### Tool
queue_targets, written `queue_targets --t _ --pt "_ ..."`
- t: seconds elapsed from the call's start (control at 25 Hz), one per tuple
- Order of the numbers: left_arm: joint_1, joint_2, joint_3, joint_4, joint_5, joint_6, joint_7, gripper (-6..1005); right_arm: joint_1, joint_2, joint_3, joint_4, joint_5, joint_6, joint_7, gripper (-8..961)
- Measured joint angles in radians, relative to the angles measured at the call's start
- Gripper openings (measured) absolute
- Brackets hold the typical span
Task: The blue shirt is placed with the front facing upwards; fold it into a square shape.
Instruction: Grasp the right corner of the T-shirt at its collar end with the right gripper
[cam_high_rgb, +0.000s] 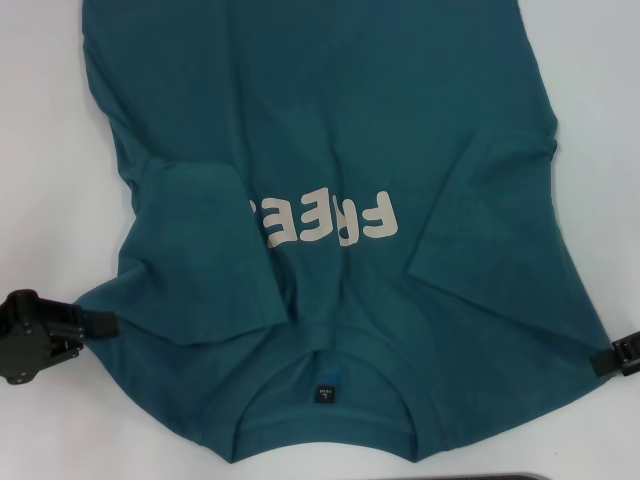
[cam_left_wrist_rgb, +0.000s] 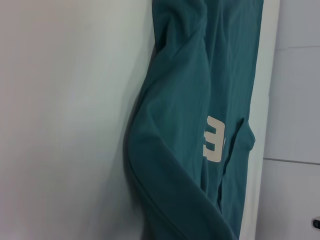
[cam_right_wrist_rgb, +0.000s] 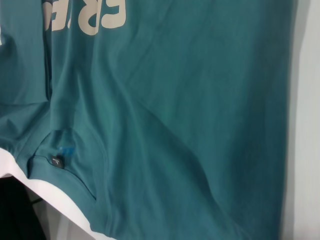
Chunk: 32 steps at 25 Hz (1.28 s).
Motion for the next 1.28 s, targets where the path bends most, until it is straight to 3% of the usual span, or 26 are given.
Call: queue_targets --t 0.56,1.28 --pt "0.001 0.000 -0.001 0.000 0.000 0.001 0.000 19 0.005 -0.001 -0.022 0.000 0.000 0.015 0.021 673" --pt "0.004 0.000 -0.001 0.000 0.000 0.001 0.000 18 0.032 0.017 -0.017 0.002 0.064 0.011 0.017 654"
